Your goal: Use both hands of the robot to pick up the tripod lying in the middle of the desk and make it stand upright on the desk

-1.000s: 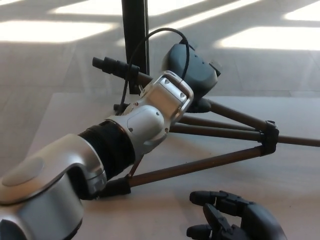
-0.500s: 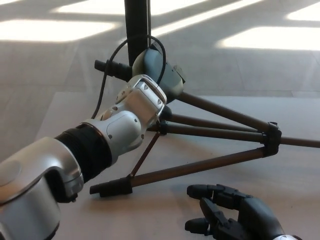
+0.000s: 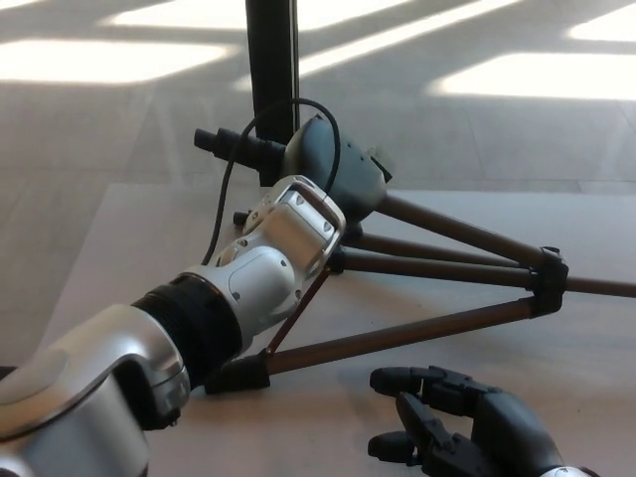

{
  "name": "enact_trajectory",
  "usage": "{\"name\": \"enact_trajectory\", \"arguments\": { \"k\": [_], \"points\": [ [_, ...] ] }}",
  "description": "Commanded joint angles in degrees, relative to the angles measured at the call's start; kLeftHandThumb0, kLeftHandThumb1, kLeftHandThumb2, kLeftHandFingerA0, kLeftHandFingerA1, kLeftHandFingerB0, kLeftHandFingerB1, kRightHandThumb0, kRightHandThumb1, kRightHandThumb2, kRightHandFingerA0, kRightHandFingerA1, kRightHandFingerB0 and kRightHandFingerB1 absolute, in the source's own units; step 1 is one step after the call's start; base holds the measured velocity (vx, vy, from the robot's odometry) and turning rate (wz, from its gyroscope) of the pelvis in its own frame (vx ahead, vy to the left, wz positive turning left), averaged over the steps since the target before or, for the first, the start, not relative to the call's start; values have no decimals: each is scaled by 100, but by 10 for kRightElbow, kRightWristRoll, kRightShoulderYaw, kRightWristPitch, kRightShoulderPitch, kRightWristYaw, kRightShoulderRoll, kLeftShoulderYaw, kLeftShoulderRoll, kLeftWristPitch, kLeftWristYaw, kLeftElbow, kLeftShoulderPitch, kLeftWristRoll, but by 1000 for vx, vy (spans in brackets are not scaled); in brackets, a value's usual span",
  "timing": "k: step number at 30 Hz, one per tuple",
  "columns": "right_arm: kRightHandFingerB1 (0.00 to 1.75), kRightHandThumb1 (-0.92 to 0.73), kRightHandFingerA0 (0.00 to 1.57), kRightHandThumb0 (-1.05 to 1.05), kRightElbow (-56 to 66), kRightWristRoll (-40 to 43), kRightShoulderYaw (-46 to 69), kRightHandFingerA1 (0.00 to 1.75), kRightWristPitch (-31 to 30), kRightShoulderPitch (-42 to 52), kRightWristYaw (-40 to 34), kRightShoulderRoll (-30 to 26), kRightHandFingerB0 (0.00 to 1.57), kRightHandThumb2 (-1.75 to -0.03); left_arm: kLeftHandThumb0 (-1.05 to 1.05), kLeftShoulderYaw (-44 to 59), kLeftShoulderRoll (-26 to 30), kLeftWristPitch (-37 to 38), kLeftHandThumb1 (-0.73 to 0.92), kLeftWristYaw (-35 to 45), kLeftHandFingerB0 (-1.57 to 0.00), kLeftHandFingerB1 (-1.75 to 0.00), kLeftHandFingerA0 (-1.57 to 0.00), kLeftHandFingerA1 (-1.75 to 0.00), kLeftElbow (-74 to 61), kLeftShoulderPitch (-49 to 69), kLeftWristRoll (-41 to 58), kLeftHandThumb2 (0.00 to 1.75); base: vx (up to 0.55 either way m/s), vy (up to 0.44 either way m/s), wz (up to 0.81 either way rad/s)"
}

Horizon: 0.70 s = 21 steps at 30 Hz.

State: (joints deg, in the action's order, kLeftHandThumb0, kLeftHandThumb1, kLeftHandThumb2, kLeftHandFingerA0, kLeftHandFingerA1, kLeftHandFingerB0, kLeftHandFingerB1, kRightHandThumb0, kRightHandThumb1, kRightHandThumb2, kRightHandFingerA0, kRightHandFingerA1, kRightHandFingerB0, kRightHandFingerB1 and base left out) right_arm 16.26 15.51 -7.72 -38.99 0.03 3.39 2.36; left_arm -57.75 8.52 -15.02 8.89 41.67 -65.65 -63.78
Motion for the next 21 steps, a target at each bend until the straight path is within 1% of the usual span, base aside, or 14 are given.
{"name": "enact_trajectory", "arguments": {
  "k": [1,5,6,7,8,9,10,11,12,13,14,16,19,21],
  "points": [
    [59,-71,58,-68,-1,-15,7,94,1,3,-19,5,72,-62,-34,27,-14,66,58,-158,-82,-72,-101,-157,23,33,10,62,0,0,0],
    [52,-72,61,-69,-2,-15,13,99,-15,-6,-30,9,69,-61,-42,11,-6,54,55,-126,-84,-76,-95,-158,43,19,-14,62,0,0,0],
    [50,-73,62,-70,-2,-18,12,100,-17,-8,-32,7,68,-64,-43,21,-6,53,61,-114,-76,-57,-100,-133,44,20,-3,58,0,0,0],
    [50,-73,62,-70,-2,-18,12,100,-17,-8,-32,8,68,-64,-43,22,-7,55,61,-116,-76,-57,-100,-133,47,20,-4,58,0,0,0],
    [49,-75,62,-68,-5,-23,10,102,-15,-9,-36,10,71,-62,-41,32,-6,33,74,-107,-82,-107,-93,-144,46,26,-1,67,0,0,0],
    [51,-75,60,-68,-8,-25,11,104,-13,-10,-40,12,72,-63,-36,39,-3,29,65,-98,-75,-97,-91,-158,44,29,2,69,0,0,0],
    [51,-75,61,-67,-9,-27,12,103,-17,-12,-45,16,74,-63,-34,38,2,31,62,-96,-76,-109,-92,-165,41,30,-4,67,0,0,0],
    [53,-75,62,-67,-7,-28,15,102,-22,-12,-50,19,76,-63,-34,39,4,34,44,-98,-81,-96,-118,-130,41,31,-6,94,0,0,0],
    [62,-57,68,-70,-6,-27,20,97,-27,-11,-54,22,68,-90,-43,41,5,38,49,-102,-84,-105,-122,-135,43,33,-5,96,0,0,0],
    [62,-57,68,-70,-6,-26,22,97,-27,-11,-53,25,68,-90,-43,41,6,39,49,-103,-84,-105,-122,-135,43,33,-6,96,0,0,0],
    [51,-76,63,-66,-6,-27,24,103,-25,-11,-51,24,74,-63,-55,51,5,41,66,-97,-83,-119,-98,-160,42,37,5,77,0,0,0],
    [51,-78,63,-65,-6,-28,26,103,-25,-11,-50,24,73,-63,-45,57,5,46,75,-97,-75,-124,-90,-173,43,38,5,68,0,0,0],
    [52,-78,64,-65,-8,-26,31,103,-23,-13,-48,22,74,-64,-55,73,8,64,73,-121,-85,-123,-100,-163,43,42,16,79,0,0,0],
    [52,-77,64,-65,-9,-23,35,102,-26,-14,-48,24,75,-63,-42,75,14,77,78,-110,-77,-129,-90,-172,41,38,14,70,0,0,0]
  ]
}}
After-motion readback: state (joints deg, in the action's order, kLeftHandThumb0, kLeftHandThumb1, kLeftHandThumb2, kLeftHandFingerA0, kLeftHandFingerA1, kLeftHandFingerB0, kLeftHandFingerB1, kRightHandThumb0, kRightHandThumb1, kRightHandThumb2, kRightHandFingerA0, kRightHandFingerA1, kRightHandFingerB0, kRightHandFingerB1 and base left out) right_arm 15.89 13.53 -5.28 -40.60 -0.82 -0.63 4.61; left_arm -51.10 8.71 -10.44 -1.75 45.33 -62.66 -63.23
